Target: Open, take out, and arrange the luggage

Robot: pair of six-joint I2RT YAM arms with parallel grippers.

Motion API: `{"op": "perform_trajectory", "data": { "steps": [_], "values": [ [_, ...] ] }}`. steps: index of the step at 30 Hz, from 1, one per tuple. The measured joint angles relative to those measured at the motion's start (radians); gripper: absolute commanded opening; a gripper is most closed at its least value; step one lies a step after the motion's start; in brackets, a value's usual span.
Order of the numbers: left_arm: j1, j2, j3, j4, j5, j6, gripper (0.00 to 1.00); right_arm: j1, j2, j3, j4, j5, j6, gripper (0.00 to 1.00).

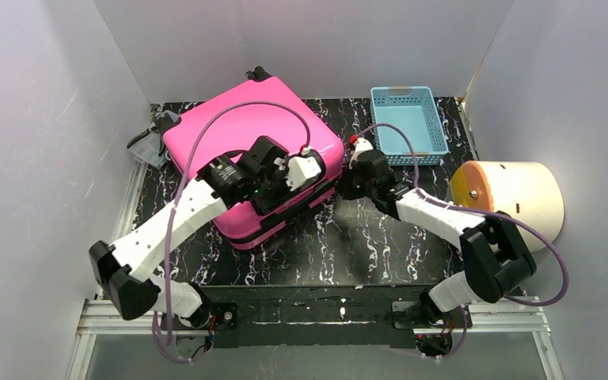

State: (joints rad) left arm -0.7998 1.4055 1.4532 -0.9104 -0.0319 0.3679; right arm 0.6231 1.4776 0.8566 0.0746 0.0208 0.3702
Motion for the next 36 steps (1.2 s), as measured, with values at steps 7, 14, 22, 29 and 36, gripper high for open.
{"op": "perform_trajectory", "data": {
  "steps": [7, 14, 22, 29, 36],
  "values": [
    [-0.007, -0.227, -0.066, -0.148, 0.063, 0.107, 0.00, -0.116, -0.029, 0.008, -0.050, -0.093, -0.096, 0.01],
    [-0.010, -0.317, -0.123, -0.286, 0.093, 0.192, 0.00, -0.127, -0.029, 0.040, -0.096, -0.149, -0.217, 0.01],
    [-0.030, -0.050, 0.192, -0.168, 0.095, 0.158, 0.73, -0.135, -0.029, 0.043, -0.098, -0.185, -0.245, 0.01],
    [-0.134, 0.229, 0.398, -0.053, 0.007, 0.057, 0.76, -0.137, -0.029, 0.039, -0.089, -0.192, -0.238, 0.01],
    [-0.146, 0.381, 0.433, -0.032, -0.085, 0.014, 0.68, -0.140, -0.029, 0.029, -0.071, -0.201, -0.230, 0.01]
  ]
}}
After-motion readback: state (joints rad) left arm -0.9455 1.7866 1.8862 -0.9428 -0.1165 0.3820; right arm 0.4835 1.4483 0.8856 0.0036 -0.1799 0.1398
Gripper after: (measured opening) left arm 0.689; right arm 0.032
